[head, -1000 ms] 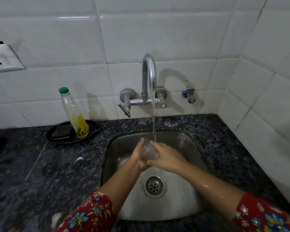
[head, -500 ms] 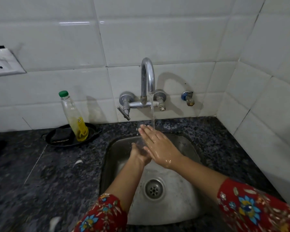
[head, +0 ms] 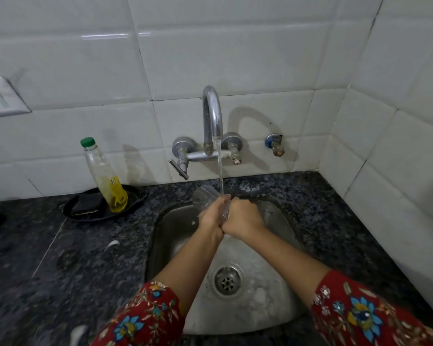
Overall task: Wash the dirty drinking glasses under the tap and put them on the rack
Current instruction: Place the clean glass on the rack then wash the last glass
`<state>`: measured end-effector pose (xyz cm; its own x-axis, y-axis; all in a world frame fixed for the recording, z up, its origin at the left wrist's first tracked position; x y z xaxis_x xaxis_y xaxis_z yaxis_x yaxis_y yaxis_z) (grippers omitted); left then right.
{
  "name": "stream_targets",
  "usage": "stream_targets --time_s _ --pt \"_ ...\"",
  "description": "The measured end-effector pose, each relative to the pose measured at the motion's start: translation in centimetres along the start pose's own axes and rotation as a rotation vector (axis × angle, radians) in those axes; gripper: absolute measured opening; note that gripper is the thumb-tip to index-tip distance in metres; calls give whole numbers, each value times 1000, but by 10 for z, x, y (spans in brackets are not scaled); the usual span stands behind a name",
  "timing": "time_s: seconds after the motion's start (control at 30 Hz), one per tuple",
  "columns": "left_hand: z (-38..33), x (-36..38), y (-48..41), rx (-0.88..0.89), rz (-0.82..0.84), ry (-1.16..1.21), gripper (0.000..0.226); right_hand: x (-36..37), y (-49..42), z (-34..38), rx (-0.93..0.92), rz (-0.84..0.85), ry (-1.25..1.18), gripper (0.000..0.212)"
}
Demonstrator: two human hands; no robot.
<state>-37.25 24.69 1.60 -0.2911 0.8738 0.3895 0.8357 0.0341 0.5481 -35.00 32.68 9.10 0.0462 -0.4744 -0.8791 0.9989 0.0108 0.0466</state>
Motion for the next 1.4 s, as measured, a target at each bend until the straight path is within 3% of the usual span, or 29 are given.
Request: stream_targets --time_s 0.03,0.1,0.2,0.23,0.3,0.4,0.43,0.5,0.6,0.67,0.77,0.83,0.93,1.0,1.07,1.13,1.23,1.33,1.4 --pt "2 1 0 -24 51 -16 13 2 1 -5 45 33 -80 25" --pt "2 -4 8 -51 148 -4 17 11 8 -19 183 187 -477 19" --pt "2 -11 17 -74 298 126 32 28 34 -25 417 632 -1201 20" --pt "0 -15 16 -54 297 121 35 31 38 -26 442 728 -1299 24" --pt "-3 -14 19 -4 263 67 37 35 33 -36 424 703 -1196 30" --pt "-2 -11 21 100 59 -146 33 31 20 -45 199 355 -453 53" --pt "-3 -12 21 136 19 -189 30 31 22 -41 135 273 -348 55" --pt "-5 -11 19 113 78 -195 41 36 27 -38 120 321 -574 40" --pt "-1 -13 21 -70 373 -37 53 43 45 -34 245 774 -1034 11" --pt "1 -17 18 -38 401 -82 50 44 50 -36 228 813 -1062 14" --pt "-8 -16 17 130 304 -280 76 49 45 -36 243 567 -1041 31" --pt "-12 -14 18 135 372 -289 84 57 49 -30 270 660 -1227 38" --pt "-14 -15 29 9 601 -98 83 57 57 -27 277 899 -1452 49" --pt "-6 -15 35 -19 661 -132 80 57 55 -29 199 866 -1364 54" --pt "5 -16 38 13 607 -295 65 58 53 -34 187 759 -1288 56" --pt "6 -19 39 86 511 -376 50 54 52 -37 171 755 -1185 53" --pt "-10 -22 34 254 488 -518 51 33 35 -46 56 669 -696 49" --pt "-22 -23 19 338 481 -817 69 -1 7 -43 -269 230 -290 65" --pt "-27 -22 15 337 523 -895 73 -14 6 -27 -632 62 -32 55"
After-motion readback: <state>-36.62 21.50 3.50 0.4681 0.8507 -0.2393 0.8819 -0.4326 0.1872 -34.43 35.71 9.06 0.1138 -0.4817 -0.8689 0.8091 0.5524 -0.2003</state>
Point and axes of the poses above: each hand's wrist, its own y-axis away from the middle knuckle, its own x-axis out of the palm, z = x × y, the point moved 6 cm from there along -y, towards the middle knuckle, and after that the axes turned 5 degrees about -y, right-handed, at the moved point
